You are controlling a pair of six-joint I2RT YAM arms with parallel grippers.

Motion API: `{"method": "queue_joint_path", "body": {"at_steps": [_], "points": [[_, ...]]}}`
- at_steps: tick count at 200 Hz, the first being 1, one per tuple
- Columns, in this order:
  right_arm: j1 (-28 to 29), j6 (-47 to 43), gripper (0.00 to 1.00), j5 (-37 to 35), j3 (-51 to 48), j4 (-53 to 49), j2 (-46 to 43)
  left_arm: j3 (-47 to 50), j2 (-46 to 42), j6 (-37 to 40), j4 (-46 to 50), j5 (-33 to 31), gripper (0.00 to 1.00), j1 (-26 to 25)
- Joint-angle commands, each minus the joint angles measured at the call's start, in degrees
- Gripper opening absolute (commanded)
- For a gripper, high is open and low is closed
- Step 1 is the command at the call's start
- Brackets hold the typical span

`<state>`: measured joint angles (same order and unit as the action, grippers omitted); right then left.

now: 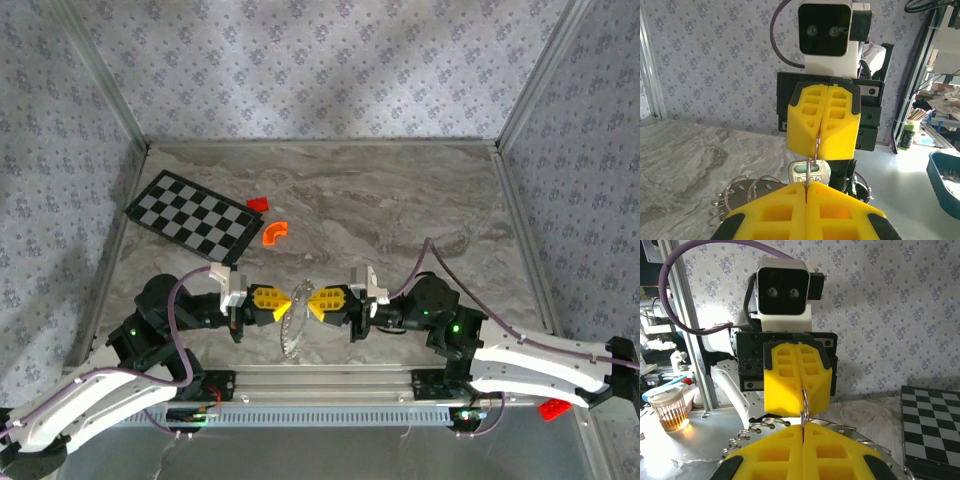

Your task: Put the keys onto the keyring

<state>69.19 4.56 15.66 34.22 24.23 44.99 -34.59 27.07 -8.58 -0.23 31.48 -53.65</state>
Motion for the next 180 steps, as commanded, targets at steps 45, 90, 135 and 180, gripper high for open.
{"method": "queue_joint_path", "body": {"at_steps": [45,90,135,180], "points": [[0.68,-1.74,0.00,-2.04,0.15,1.42,-0.65,-0.17,-0.26,1.01,-3.64,-0.44,0.00,-0.40],[0.77,-1.70,0.00,-2.22,0.20,1.26,-0.43,-0.17,-0.26,1.02,-3.53,-0.64,0.00,-0.48],[0.77,-1.74,0.00,-2.13,0.11,1.20,-0.35,-0.08,-0.22,0.95,-3.59,-0.81,0.00,-0.49],[0.78,-1.83,0.00,-2.31,0.17,1.51,-0.05,0.00,-0.18,1.02,-3.57,-0.81,0.00,-0.49]]}}
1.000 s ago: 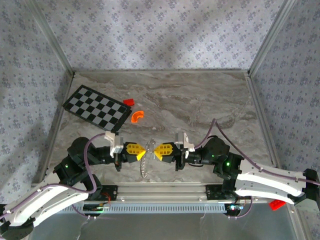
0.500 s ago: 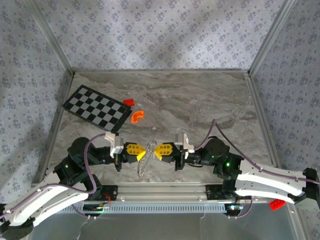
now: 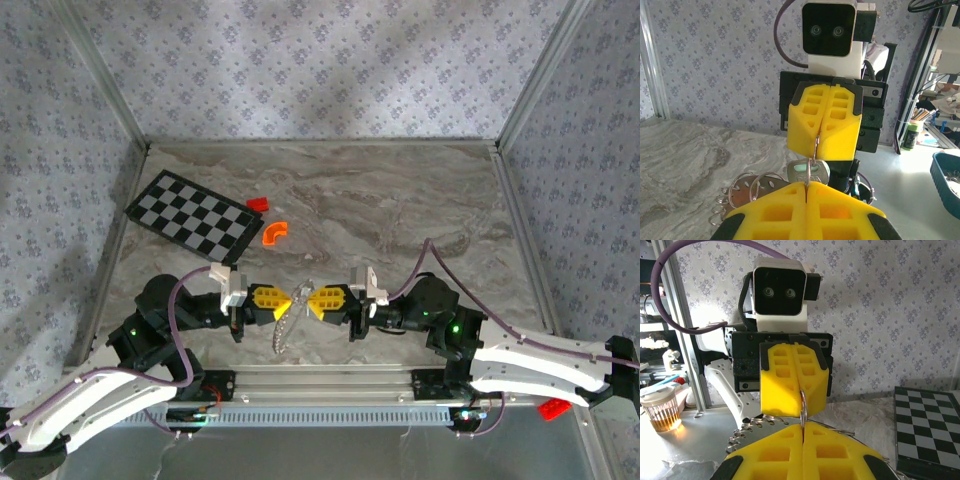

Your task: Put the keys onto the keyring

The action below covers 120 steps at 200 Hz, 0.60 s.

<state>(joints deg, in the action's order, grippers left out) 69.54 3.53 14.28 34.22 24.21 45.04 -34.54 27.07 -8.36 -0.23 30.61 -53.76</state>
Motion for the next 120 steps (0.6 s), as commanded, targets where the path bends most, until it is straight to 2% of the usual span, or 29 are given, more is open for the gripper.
{"method": "queue_joint_path", "body": {"at_steps": [1,120], "points": [[0.43,-0.81,0.00,-0.93,0.16,1.54,-0.06,-0.11,-0.18,0.80,-3.56,0.06,0.00,-0.38],[0.42,-0.88,0.00,-0.84,0.23,2.14,0.77,0.01,-0.01,0.93,-3.40,-0.42,0.00,-0.38]]}}
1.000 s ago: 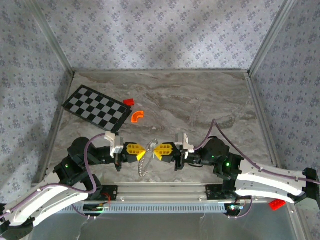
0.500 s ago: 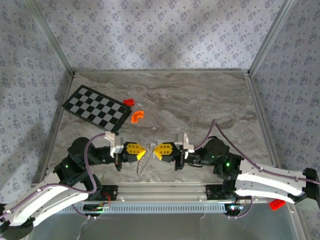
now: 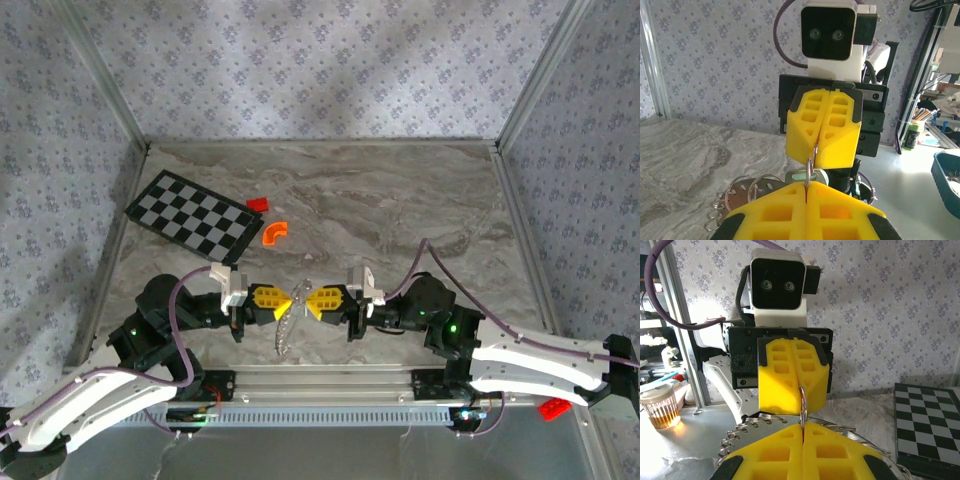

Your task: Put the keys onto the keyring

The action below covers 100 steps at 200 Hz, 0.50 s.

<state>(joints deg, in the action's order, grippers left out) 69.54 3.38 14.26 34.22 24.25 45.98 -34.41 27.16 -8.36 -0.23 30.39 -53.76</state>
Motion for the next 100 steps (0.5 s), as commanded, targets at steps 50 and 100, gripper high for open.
{"method": "queue_joint_path", "body": {"at_steps": [50,100], "points": [[0.43,-0.95,0.00,-1.17,0.15,2.64,-0.06,-0.04,-0.09,1.07,-3.19,-0.38,0.00,-0.38],[0.42,-1.89,0.00,-1.79,0.17,0.65,-1.00,-0.48,0.04,1.91,-1.48,-2.23,0.00,-0.39]]}}
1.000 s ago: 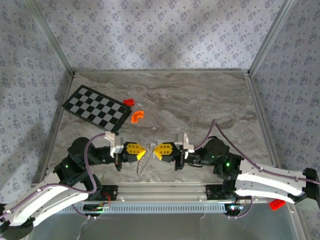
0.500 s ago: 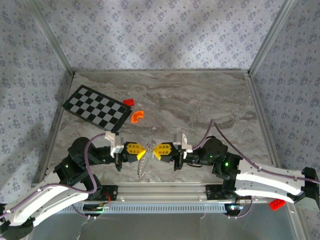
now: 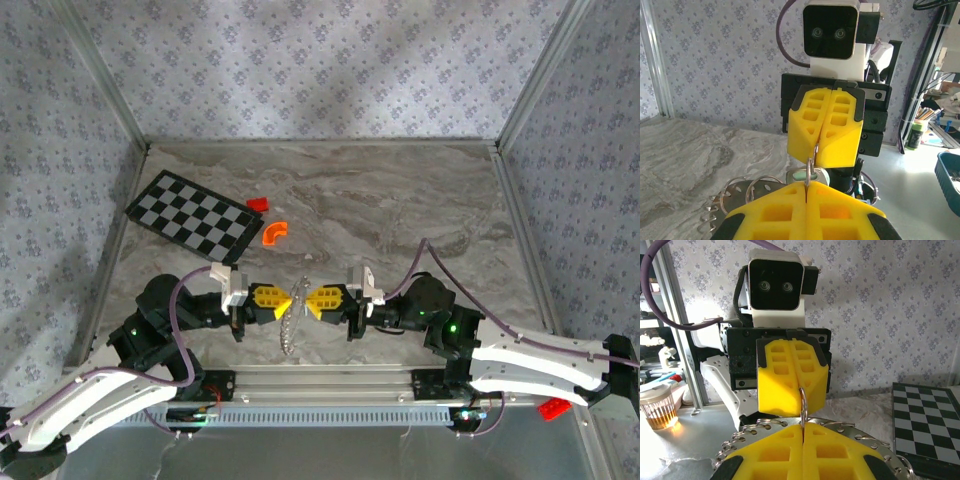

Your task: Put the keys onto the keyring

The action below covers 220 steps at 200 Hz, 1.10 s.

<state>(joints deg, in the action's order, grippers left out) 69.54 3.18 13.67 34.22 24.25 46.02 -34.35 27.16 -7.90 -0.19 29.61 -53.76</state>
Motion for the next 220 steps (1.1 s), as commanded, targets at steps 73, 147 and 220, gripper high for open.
{"method": "queue_joint_path", "body": {"at_steps": [73,147,220], "points": [[0.60,-9.32,0.00,-4.76,3.57,-18.36,-8.14,-0.19,0.52,2.59,-0.26,-1.84,0.00,-0.39],[0.94,-13.69,0.00,-8.27,14.26,-35.66,-5.60,0.59,2.68,2.89,-1.83,-0.80,0.00,-0.52],[1.78,-14.87,0.00,-9.52,18.12,-37.17,-0.96,0.66,3.92,2.93,-2.89,-0.23,0.00,-0.74]]}}
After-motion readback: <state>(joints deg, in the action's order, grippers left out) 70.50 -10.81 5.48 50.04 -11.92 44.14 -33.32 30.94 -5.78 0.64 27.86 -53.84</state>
